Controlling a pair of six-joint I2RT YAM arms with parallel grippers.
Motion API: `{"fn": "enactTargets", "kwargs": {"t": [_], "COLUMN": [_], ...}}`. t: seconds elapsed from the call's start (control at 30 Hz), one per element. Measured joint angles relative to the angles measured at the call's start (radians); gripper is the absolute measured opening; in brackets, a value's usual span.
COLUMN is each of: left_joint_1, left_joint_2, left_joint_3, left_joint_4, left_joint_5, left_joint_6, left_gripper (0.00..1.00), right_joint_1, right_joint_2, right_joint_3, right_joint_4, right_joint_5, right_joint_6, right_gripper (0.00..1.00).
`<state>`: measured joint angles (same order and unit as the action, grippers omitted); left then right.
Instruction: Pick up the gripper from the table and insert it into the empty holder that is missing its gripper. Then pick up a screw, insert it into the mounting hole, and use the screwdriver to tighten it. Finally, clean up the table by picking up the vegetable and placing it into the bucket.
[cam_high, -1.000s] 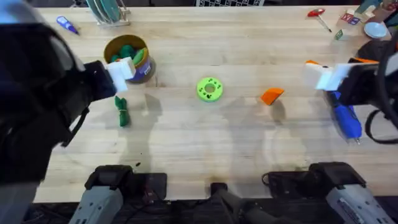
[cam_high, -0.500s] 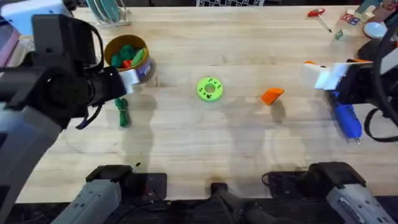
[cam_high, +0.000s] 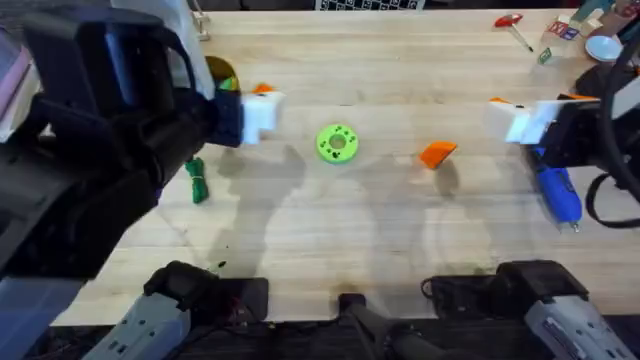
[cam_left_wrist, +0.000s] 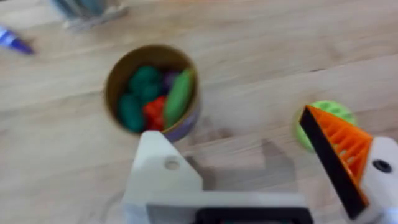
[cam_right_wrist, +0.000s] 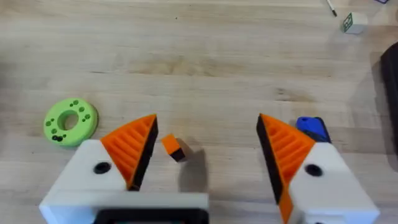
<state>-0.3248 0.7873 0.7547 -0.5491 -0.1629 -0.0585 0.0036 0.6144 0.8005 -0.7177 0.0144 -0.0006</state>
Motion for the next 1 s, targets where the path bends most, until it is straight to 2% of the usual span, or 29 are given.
{"fn": "enactTargets", "kwargs": {"t": [0.07, 0.23, 0.4, 0.57, 0.9, 1.0], "left_joint_1": [-0.041, -0.14, -0.212, -0.227, -0.227, -0.227], "left_joint_2": [-0.012, -0.01, -0.006, 0.004, 0.003, 0.004], "left_joint_3": [0.0, 0.0, 0.0, 0.0, 0.0, 0.0], "left_joint_4": [0.026, 0.107, 0.186, 0.29, 0.298, 0.299], "left_joint_5": [0.046, 0.191, 0.283, 0.33, 0.389, 0.392], "left_joint_6": [0.011, 0.027, 0.033, 0.032, 0.032, 0.039], "left_gripper": [0.98, 0.985, 0.985, 0.985, 0.986, 0.985], "right_joint_1": [0.0, 0.0, 0.0, 0.0, 0.0, 0.0], "right_joint_2": [0.0, 0.0, 0.0, 0.0, 0.0, 0.0], "right_joint_3": [0.0, 0.0, 0.001, 0.001, 0.001, 0.001], "right_joint_4": [0.0, -0.029, -0.088, -0.189, -0.428, -0.439], "right_joint_5": [0.0, 0.0, 0.0, 0.0, 0.0, 0.0], "right_joint_6": [0.0, 0.0, 0.0, 0.0, 0.0, 0.0], "right_gripper": [0.969, 0.969, 0.969, 0.969, 0.969, 0.969]}}
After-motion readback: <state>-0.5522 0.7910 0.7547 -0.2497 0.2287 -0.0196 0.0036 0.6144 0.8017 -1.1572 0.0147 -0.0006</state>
